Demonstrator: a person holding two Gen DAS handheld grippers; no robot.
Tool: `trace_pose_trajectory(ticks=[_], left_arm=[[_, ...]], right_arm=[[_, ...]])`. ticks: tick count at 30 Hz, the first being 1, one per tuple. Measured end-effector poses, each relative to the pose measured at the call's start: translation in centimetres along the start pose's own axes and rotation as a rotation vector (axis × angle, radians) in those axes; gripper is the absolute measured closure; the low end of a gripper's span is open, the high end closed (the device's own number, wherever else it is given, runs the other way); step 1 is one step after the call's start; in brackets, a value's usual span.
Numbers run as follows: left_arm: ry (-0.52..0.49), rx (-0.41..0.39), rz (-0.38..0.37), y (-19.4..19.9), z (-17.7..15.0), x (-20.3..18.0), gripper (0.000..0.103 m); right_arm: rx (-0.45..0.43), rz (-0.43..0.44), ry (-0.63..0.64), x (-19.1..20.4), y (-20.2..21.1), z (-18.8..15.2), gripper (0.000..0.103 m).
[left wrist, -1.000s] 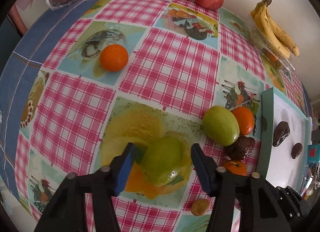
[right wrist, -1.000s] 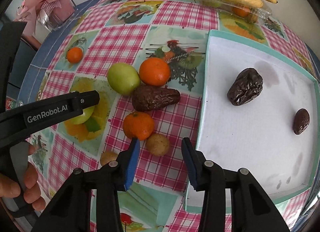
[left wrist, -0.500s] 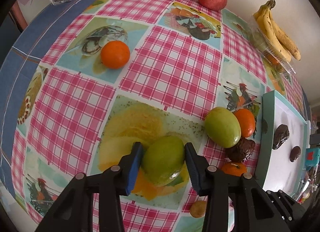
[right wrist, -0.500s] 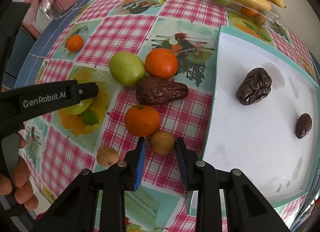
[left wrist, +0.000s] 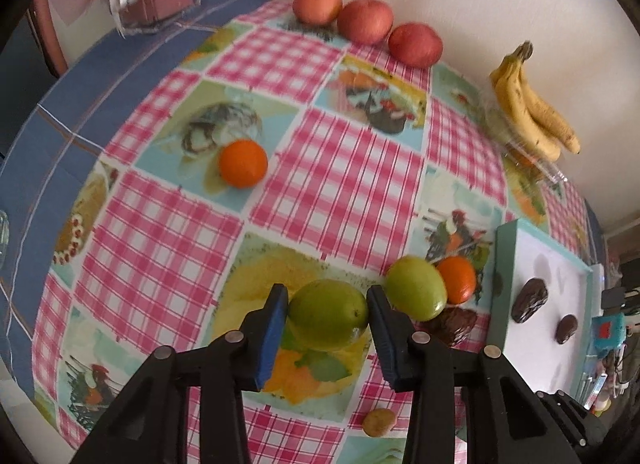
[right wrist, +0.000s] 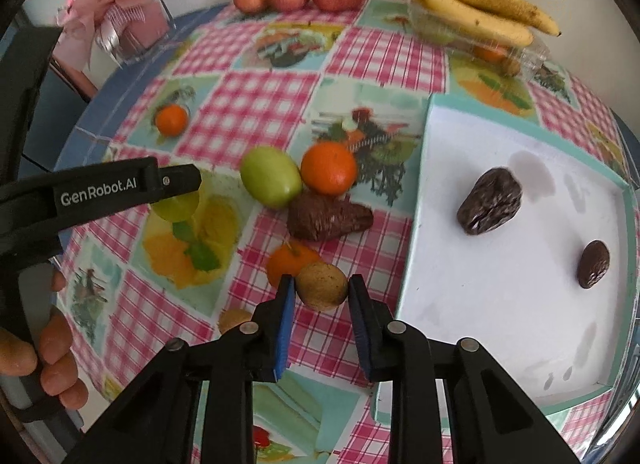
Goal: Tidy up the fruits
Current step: 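Grasp the small brown fruit with the right tool while the left grasps a green guava, then carry both fruits into the white tray and open both tools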
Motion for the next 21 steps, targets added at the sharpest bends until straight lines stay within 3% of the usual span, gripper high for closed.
trace_pose_trajectory(ticks=[8, 15, 21], left_arm=[[0.006, -0.061, -0.01, 2.0, 0.2, 0.5, 0.06], [-0.014, -0.087, -0.01, 2.8, 0.3, -0.2, 0.06], [-0.067, -0.099, -0.029, 3.5, 0.0, -2.1, 0.06]], right_arm=[[-0.086, 0.021, -0.028, -0.5, 3.0, 0.8, 0.075], [-0.094, 0.024, -0.064, -1.8, 3.4, 0.7, 0.075], [-0.115, -0.001, -0.15, -5.1, 4.4, 0.8, 0.075]])
Point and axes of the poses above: each gripper's, at about its wrist camera, not at the fingertips, and y roughly against the way its jaws point, x to its left, z to its top, the point moved 2 cm from there along -y, roughly the way its jaws point, and after that the axes turned 10 degrees about z, right-handed, at the moved point
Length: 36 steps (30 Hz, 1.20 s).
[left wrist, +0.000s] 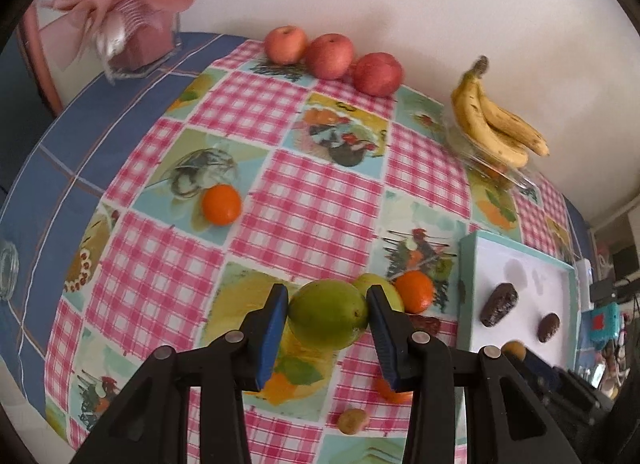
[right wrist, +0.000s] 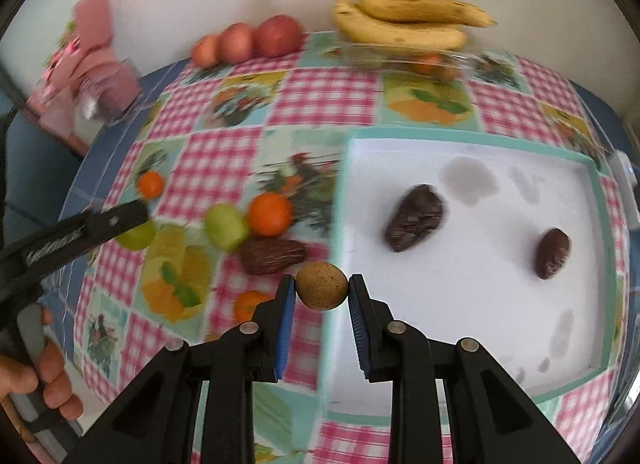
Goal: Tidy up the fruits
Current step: 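Carry both fruits into the white tray and open both tools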
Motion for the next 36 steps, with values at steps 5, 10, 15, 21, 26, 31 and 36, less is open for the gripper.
trace_pose_trajectory(ticks=[5, 10, 15, 21, 26, 31, 36], left_arm=[[-0.057, -0.012, -0.029, 0.8, -0.4, -2.6, 0.06], [-0.151, -0.015, -0.051, 1.3, -1.4, -6.3, 0.06], [-0.242, -0.008, -0.099, 1.8, -2.8, -10.0, 0.06], [-0.366, 0.016, -0.156, 2.1, -5.2, -14.9, 0.06], [-0.46, 0.02, -0.147, 2.3, -6.8, -17.7, 0.06], [-0.514, 0.069, -0.161, 1.0, -8.6, -19.5, 0.06], [-0.545, 0.119, -0.148, -0.9, -9.8, -20.5, 0.06]], right_arm=[[-0.043, -0.053, -0.14, -5.3, 1.7, 0.1, 0.075], [-0.085, -0.132, -0.285, -10.8, 3.9, -0.6, 0.075], [-0.12, -0.232, -0.364, -14.6, 6.1, -1.4, 0.075], [-0.178, -0.26, -0.431, -16.6, 8.4, -2.0, 0.075], [-0.215, -0.259, -0.436, -16.6, 9.7, -2.0, 0.075], [-0.197, -0.247, -0.444, -16.9, 8.8, -2.1, 0.075], [-0.13, -0.233, -0.47, -17.8, 6.1, -2.7, 0.075]])
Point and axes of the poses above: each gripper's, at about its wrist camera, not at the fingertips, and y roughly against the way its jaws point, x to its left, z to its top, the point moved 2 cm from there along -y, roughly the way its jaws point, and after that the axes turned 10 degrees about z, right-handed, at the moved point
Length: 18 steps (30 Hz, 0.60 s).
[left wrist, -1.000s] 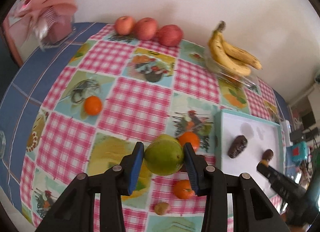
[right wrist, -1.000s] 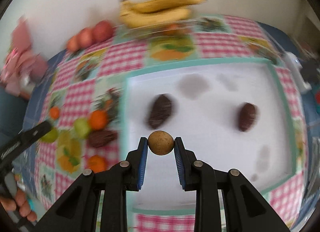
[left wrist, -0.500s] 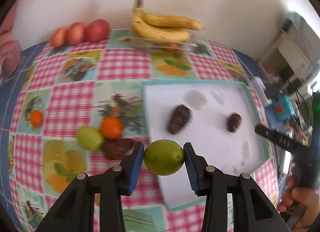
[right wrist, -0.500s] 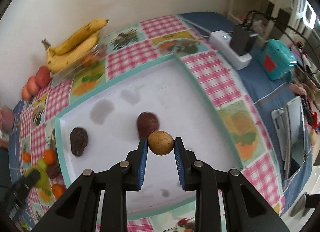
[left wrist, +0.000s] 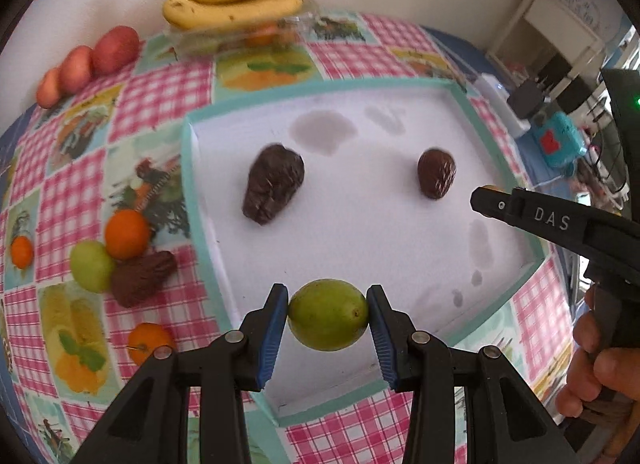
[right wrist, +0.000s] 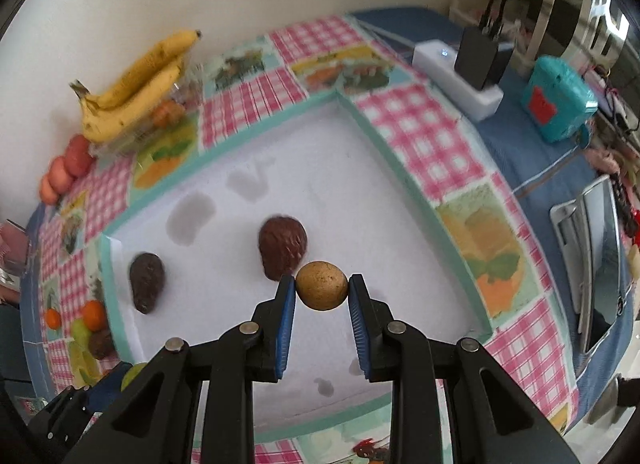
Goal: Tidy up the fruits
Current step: 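Carry both fruits into the white tray and open both tools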
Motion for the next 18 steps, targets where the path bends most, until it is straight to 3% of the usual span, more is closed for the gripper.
trace_pose_trajectory(ticks=[18], left_arm=[[-0.018, 0.012, 0.01, -1.5, 0.1, -0.5, 0.06]], right_arm=[[0.083, -0.017, -0.031, -1.3, -3.2, -1.0, 0.075]])
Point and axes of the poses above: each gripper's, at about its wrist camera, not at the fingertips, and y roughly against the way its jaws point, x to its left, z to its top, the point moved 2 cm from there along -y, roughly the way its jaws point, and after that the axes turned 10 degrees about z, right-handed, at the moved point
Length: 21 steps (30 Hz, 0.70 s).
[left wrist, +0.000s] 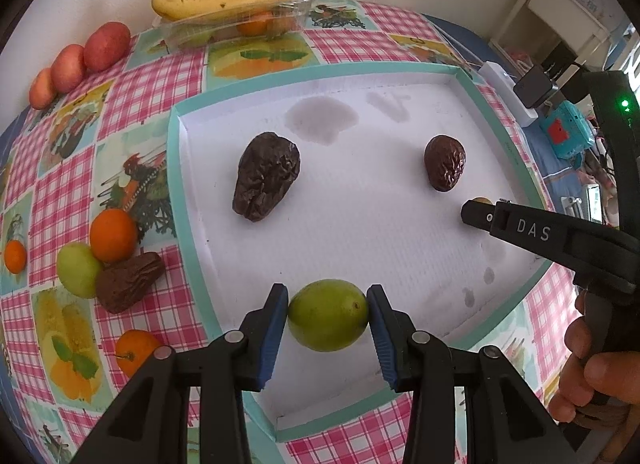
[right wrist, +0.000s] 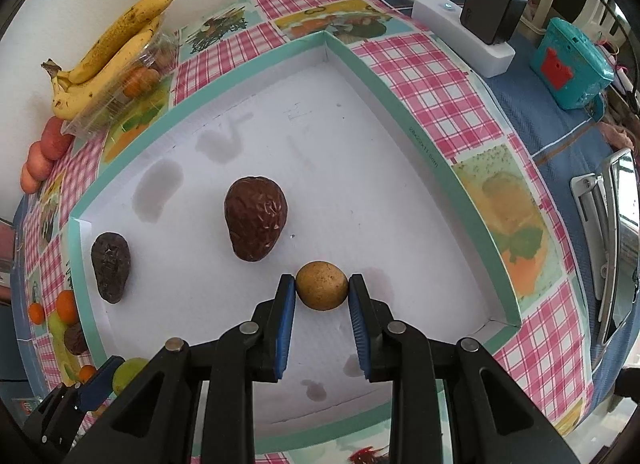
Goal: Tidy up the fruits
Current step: 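Carry both fruits into the white tray and open both tools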
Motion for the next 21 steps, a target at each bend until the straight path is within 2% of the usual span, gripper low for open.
trace_pose_trajectory(ticks=[8, 11, 14, 16, 21], left_arm=[[0.008, -0.005, -0.002, 0.0, 0.1, 0.2, 0.059], [0.006, -0.004, -0.004, 0.0, 0.1, 0.2, 0.058], [-0.003, 0.007, -0.001, -0.1, 0.0, 0.1, 0.048], [-0.008, -0.003, 0.002, 0.2, 0.1, 0.0, 0.047], [0.014, -0.037, 0.004, 1.4, 0.4, 0.8, 0.038]], right_arm=[[0.001, 0.005, -0.003, 0.0, -0.1, 0.2, 0.073], [-0.003, 0.004, -0.003, 0.0, -0.1, 0.3, 0.063], [-0.012, 0.008, -0.001, 0.1, 0.1, 0.4, 0.054], [-0.02, 0.009, 0.0, 0.1, 0.5, 0.5, 0.043], [-0.056, 0.005, 0.0, 0.0, 1.4, 0.8, 0.029]])
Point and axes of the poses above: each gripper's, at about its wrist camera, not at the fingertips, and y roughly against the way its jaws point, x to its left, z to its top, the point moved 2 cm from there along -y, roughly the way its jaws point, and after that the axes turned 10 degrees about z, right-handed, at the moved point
